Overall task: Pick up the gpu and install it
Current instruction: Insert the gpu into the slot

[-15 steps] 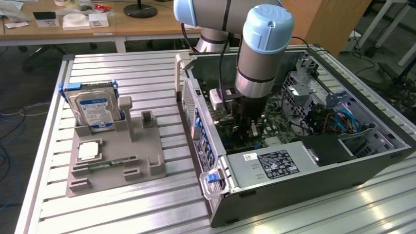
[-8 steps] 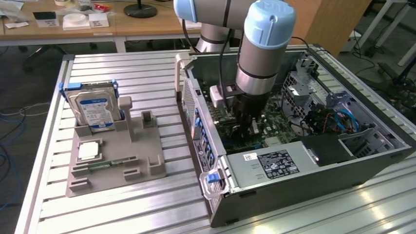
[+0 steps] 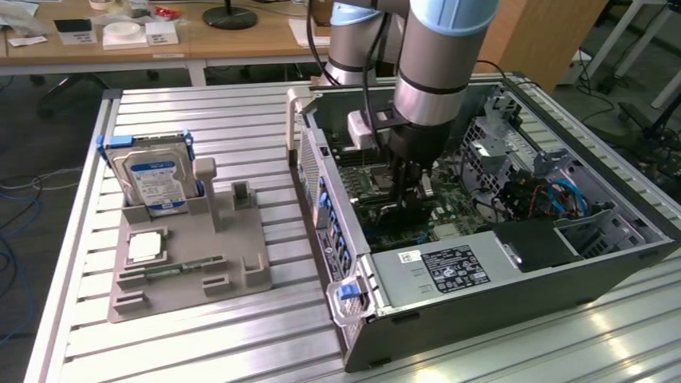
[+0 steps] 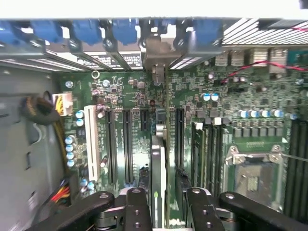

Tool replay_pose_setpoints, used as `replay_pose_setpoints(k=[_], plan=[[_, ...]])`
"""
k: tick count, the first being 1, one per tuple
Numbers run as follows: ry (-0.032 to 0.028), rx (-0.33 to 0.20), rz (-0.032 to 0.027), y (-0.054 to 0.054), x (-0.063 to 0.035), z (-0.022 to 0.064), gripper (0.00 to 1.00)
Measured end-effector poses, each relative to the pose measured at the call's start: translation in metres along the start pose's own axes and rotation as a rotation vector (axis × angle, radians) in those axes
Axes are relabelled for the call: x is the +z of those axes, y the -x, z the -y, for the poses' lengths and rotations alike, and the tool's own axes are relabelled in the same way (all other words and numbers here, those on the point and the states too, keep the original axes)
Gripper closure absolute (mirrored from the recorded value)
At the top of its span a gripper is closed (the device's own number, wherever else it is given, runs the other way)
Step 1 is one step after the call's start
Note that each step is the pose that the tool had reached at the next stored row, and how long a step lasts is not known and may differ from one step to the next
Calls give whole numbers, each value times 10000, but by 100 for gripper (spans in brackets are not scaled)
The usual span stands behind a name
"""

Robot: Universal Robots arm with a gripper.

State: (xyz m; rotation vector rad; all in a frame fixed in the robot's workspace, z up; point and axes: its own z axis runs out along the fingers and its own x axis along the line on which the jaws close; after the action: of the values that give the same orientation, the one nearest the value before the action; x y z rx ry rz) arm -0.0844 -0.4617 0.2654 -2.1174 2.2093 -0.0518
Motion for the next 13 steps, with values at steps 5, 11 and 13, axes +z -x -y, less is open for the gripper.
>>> replay_pose_setpoints(k=[5,11,13], plan=[[-5,0,0,2,-41,3,66],[-5,0,0,1,-41,3,84],[-4,0,0,1,-41,3,90]])
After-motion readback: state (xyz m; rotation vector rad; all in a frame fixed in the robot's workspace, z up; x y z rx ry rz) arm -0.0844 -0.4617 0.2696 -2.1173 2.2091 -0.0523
